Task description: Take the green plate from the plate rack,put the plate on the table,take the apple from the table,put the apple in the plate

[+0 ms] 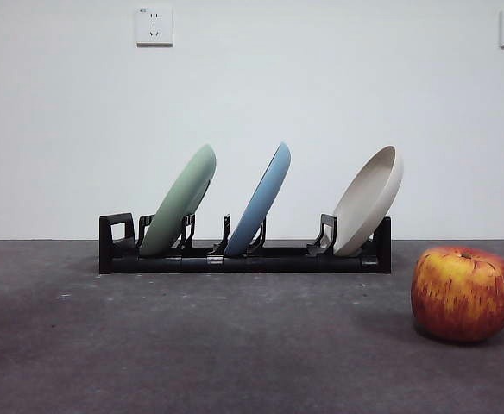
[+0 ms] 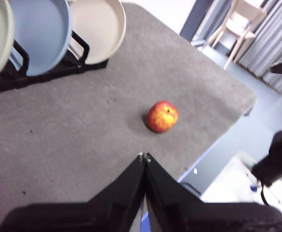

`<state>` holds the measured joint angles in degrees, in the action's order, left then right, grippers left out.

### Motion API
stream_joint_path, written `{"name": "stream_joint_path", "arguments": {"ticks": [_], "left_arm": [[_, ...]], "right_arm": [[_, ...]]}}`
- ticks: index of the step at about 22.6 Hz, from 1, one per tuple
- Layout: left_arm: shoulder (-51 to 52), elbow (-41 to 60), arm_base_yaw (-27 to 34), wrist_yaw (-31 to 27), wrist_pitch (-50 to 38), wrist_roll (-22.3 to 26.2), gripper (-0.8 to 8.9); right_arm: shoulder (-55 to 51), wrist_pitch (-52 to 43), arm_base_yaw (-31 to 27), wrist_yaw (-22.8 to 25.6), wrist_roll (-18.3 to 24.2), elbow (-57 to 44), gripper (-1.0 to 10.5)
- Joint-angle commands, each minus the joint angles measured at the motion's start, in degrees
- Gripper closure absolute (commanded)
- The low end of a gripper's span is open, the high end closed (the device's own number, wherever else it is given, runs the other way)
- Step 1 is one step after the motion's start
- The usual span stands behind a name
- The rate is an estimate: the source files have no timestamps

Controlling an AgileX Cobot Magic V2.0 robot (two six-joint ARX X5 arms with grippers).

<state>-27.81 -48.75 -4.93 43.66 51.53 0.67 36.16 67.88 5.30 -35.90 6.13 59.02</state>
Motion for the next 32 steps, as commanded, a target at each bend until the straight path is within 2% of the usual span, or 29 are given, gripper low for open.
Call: {"name": "stream_joint_path", "arguments": {"ticks": [1, 7, 9, 10, 11, 12, 13, 23, 32], "left_arm": [[-0.1, -1.0, 0.0, 0.1, 3.3, 4.6, 8.21], [-0.2, -1.3, 0.0, -0.1, 5.2, 5.6, 7.91], [-0.2, -1.3, 0.0, -0.2, 5.2, 5.4, 6.10], [-0.2, -1.3, 0.0, -0.2, 5.2, 5.4, 4.44], [-0.2, -1.3, 0.0, -0.2, 5.2, 5.4, 3.31], [-0.2, -1.3, 0.0, -0.2, 5.2, 5.2, 2.66], [-0.2, -1.3, 0.0, -0.2, 5.2, 4.6, 2.51], [-3.6, -1.4, -0.2, -0.3, 0.0, 3.8, 2.51], [-15.7, -3.0, -3.4, -5.1, -14.8, 3.5, 2.51]], "right_arm": [[0.5, 3.1, 0.2, 0.1, 4.4, 0.1, 9.6], [0.6, 3.2, 0.2, -0.1, 4.2, 0.1, 9.1], [0.6, 3.1, 0.2, -0.1, 4.1, 0.1, 7.2], [0.6, 3.0, 0.2, 0.0, 3.7, 0.1, 5.6], [0.6, 3.0, 0.2, 0.0, 3.6, 0.1, 4.4], [0.6, 3.0, 0.2, 0.1, 3.5, 0.1, 3.4], [0.6, 3.0, 0.2, 0.2, 3.0, 0.1, 3.0], [0.6, 2.9, 0.2, 0.2, 2.7, 0.1, 3.0], [1.2, 2.9, 0.2, 0.2, 2.7, 0.1, 3.0]]}}
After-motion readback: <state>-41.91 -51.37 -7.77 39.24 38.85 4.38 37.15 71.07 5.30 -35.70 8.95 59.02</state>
